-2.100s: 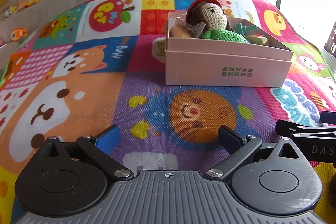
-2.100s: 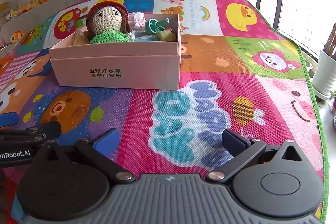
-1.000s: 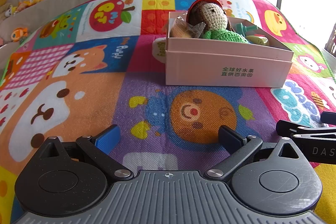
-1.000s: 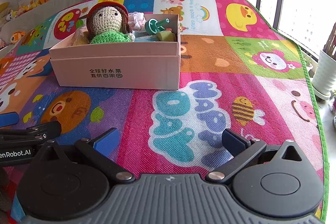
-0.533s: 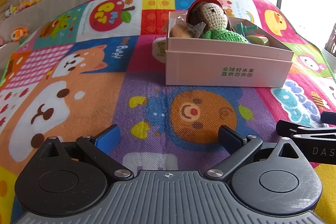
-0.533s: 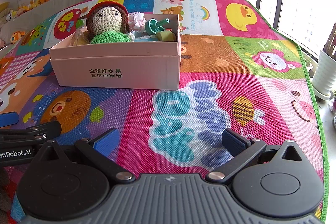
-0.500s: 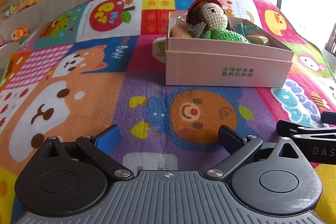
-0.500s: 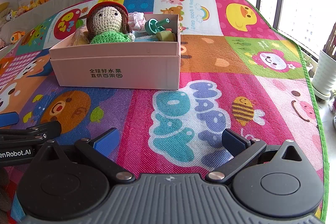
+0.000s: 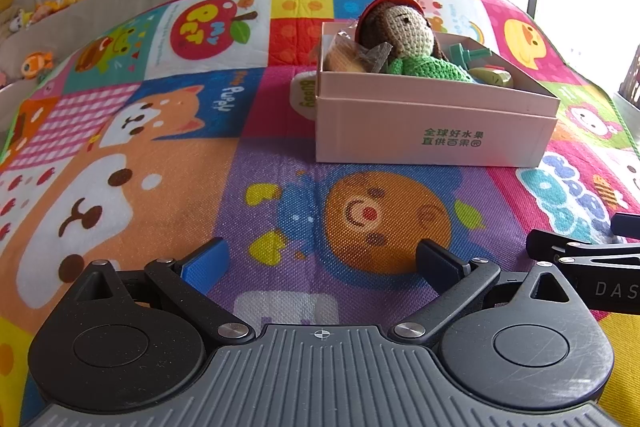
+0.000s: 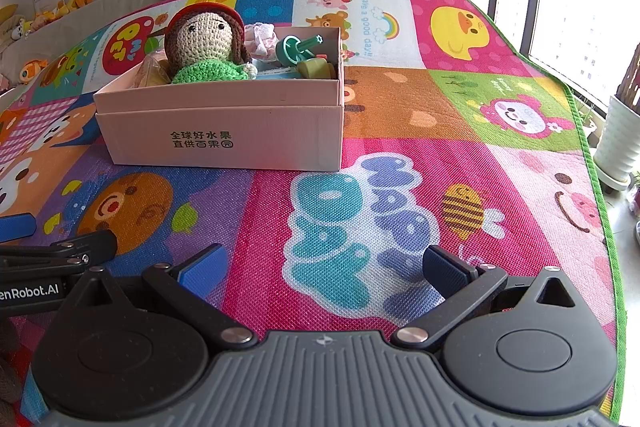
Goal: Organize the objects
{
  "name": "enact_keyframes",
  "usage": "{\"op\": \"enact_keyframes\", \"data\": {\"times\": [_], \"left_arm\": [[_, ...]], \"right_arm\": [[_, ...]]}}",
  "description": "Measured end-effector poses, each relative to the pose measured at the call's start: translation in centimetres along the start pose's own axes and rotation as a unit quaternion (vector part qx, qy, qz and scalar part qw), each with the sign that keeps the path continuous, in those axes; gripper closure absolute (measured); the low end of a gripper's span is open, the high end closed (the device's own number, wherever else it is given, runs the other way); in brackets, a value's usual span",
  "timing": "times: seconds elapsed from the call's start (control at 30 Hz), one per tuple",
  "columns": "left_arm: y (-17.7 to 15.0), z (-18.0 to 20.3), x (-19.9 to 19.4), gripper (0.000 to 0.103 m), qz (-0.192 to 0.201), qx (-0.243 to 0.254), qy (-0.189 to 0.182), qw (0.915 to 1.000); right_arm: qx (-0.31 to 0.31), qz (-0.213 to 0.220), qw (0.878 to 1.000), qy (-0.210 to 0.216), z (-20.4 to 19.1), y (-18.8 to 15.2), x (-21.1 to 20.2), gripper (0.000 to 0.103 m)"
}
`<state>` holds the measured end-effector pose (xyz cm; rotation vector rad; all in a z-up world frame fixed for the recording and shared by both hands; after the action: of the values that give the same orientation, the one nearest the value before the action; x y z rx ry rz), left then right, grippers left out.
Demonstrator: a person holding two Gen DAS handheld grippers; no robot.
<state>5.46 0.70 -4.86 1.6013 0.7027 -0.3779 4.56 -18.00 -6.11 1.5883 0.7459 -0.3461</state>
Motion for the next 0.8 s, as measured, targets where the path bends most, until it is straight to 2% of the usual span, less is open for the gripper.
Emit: {"op": "enact_keyframes", "data": {"times": [0.8], "left_arm": [[0.01,-0.07,0.03,0.001,0.000,0.001,0.001,1.0000]], "right_arm": [[0.000,0.000,1.000,0.000,0.02,0.08,0.17,0.000]]}}
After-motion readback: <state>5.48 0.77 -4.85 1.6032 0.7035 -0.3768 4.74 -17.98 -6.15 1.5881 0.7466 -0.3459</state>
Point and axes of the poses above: each gripper's, at about its wrist camera, not at the fingertips, and x roughly the way its jaws point, z to its right, y to its top, the point moved 7 cm from there along x, roughly the way its jaws point, and after that the axes turned 15 degrees about y, right-handed, at the moved point
